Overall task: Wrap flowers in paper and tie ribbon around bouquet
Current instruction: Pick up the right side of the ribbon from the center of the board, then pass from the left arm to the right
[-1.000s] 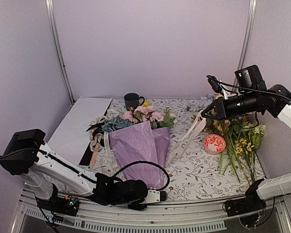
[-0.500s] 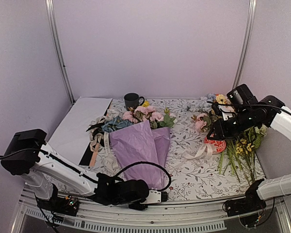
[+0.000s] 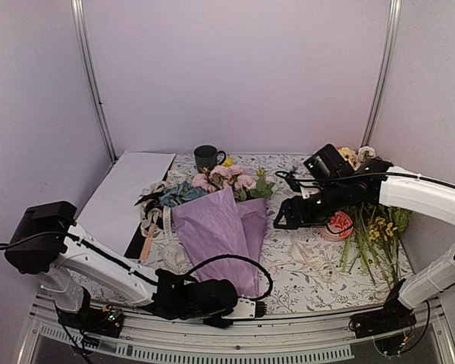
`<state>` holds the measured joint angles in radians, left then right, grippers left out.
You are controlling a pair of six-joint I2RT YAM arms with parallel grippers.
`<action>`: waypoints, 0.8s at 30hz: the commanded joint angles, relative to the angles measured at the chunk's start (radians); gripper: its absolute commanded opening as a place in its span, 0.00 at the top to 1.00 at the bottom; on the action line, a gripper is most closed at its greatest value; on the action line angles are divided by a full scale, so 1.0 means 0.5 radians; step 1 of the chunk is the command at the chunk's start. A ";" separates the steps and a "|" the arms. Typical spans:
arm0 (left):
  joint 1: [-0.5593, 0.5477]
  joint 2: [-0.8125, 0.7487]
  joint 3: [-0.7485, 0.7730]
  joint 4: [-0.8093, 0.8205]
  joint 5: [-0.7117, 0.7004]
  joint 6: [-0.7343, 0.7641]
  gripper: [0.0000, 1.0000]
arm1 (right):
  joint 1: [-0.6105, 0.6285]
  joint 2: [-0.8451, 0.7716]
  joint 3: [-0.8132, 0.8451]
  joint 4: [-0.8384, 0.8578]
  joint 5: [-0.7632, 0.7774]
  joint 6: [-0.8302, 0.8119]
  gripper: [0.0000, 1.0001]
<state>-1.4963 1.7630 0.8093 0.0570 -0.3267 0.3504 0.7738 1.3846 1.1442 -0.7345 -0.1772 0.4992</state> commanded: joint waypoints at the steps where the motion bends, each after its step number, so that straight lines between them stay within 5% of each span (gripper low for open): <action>1: 0.036 0.043 0.020 -0.143 0.085 0.036 1.00 | 0.049 0.258 0.010 0.576 -0.224 0.139 0.19; 4: 0.038 0.056 0.027 -0.164 0.089 0.042 1.00 | 0.058 0.438 0.053 0.732 -0.254 0.178 0.00; 15: 0.084 0.116 0.104 -0.213 0.183 0.069 1.00 | 0.185 0.773 0.117 0.960 -0.355 0.280 0.06; 18: 0.096 0.113 0.103 -0.218 0.188 0.064 1.00 | 0.186 0.787 0.117 0.957 -0.313 0.266 0.32; 23: 0.119 0.107 0.108 -0.228 0.220 0.058 1.00 | 0.122 0.850 0.115 0.951 -0.296 0.228 0.97; 24: 0.126 0.104 0.109 -0.223 0.228 0.050 1.00 | 0.112 0.844 0.105 0.964 -0.283 0.226 1.00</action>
<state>-1.4609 1.7874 0.8604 -0.0025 -0.2539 0.3740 0.8566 1.7844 1.1793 -0.2798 -0.3321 0.6258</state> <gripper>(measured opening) 0.006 0.106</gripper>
